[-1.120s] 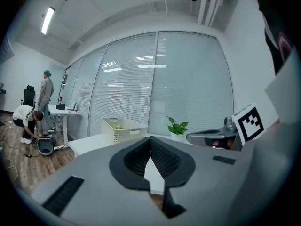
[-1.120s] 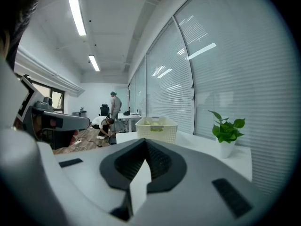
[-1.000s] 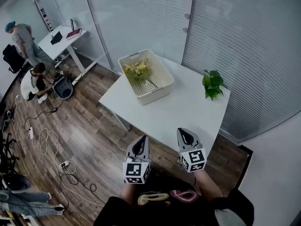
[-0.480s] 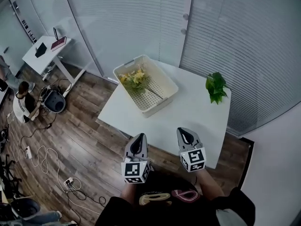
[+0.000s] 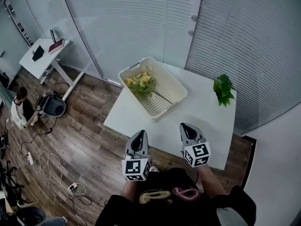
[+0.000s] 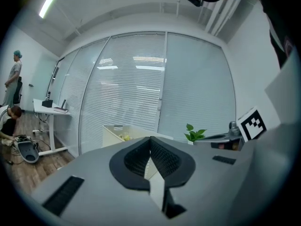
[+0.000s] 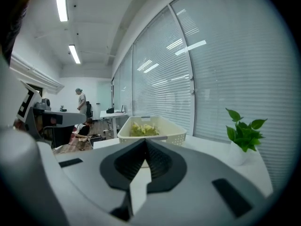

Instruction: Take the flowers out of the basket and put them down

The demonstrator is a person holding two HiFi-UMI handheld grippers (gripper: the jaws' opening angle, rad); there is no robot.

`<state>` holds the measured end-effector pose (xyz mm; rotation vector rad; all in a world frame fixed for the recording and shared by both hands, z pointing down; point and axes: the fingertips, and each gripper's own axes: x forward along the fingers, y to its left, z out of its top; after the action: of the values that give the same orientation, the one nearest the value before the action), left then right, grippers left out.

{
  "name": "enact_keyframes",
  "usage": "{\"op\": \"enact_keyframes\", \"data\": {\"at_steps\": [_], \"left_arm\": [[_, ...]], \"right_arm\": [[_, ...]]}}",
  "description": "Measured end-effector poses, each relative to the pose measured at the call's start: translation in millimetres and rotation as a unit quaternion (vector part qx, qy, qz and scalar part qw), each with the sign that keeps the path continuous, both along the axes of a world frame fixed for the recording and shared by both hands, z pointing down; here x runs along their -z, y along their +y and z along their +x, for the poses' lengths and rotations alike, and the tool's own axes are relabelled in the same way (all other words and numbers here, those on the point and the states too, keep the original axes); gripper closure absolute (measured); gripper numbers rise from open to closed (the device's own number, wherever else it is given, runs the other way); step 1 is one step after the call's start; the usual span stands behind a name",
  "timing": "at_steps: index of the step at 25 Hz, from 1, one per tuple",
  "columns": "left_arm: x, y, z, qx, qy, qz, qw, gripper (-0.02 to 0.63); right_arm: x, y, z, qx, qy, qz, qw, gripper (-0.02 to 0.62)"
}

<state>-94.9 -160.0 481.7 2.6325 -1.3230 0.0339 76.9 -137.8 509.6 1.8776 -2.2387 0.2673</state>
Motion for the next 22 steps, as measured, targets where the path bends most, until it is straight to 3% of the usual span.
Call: {"op": "enact_keyframes", "data": {"at_steps": [14, 22], "left_arm": [[8, -35, -8, 0.04, 0.007, 0.003, 0.9992, 0.589], [13, -58, -10, 0.07, 0.011, -0.006, 0.9975, 0.589]], "right_arm": [[14, -49, 11, 0.024, -0.007, -0.014, 1.0, 0.581], [24, -84, 12, 0.063, -0.027, -0.027, 0.997, 0.511]]}}
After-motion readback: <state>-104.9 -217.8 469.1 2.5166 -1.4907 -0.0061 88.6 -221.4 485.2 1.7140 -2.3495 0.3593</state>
